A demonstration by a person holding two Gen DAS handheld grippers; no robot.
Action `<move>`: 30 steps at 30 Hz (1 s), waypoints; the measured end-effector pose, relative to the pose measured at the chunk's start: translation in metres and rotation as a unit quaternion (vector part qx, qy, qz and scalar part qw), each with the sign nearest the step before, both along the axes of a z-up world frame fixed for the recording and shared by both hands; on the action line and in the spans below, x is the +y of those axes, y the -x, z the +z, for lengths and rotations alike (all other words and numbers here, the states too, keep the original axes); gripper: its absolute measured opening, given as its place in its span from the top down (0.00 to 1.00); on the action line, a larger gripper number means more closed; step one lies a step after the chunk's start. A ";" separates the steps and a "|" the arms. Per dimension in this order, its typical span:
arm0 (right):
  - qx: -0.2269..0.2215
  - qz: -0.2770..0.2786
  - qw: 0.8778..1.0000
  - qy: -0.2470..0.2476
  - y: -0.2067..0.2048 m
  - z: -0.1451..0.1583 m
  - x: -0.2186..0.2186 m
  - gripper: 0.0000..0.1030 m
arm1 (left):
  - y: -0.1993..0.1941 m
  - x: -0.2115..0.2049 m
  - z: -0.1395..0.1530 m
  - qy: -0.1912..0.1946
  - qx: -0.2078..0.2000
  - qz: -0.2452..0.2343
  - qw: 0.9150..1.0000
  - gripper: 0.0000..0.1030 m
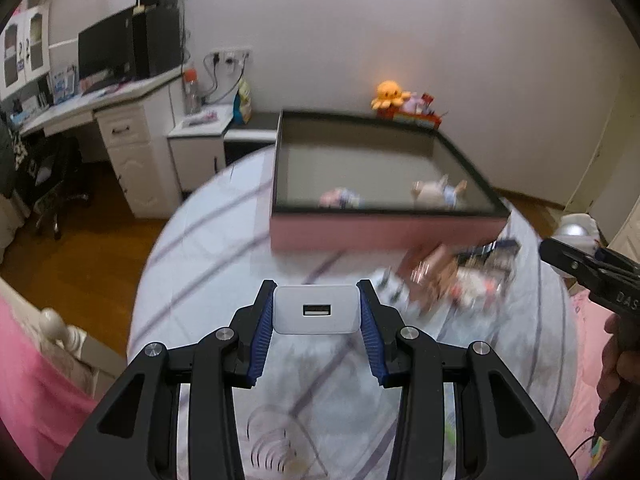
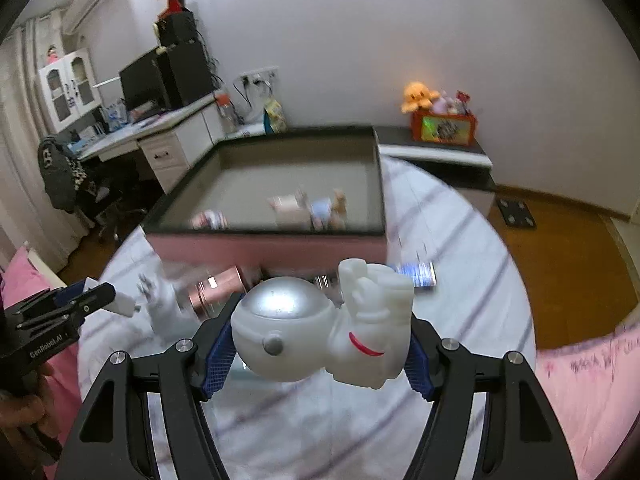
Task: Organize rigid objects
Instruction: 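Carry charger and astronaut into the pink box and open both grippers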
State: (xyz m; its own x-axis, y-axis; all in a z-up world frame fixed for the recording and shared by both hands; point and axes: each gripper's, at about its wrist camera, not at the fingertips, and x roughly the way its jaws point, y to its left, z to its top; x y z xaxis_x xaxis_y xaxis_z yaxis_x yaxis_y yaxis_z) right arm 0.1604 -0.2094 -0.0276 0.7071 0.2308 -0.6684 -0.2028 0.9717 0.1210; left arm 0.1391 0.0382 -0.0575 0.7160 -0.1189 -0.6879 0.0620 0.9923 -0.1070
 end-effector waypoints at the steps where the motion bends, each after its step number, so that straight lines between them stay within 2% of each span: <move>1: -0.008 0.003 1.000 0.000 -0.006 0.007 0.002 0.31 | -0.005 0.001 0.008 0.003 -0.009 -0.003 1.000 0.61; 6: -0.033 0.011 0.999 0.000 -0.034 0.031 0.011 0.31 | -0.033 0.002 0.034 0.013 -0.033 -0.012 0.999 0.61; 11: -0.034 0.018 0.999 -0.004 -0.075 0.039 0.020 0.31 | -0.070 -0.001 0.047 0.015 -0.041 -0.021 0.999 0.60; 20: 0.011 0.012 1.000 -0.002 -0.145 0.011 0.034 0.31 | -0.140 -0.017 0.044 0.017 -0.034 -0.025 0.999 0.60; 30: 0.058 0.003 0.998 0.013 -0.185 -0.025 0.039 0.31 | -0.197 -0.031 0.007 0.014 0.017 -0.029 0.999 0.60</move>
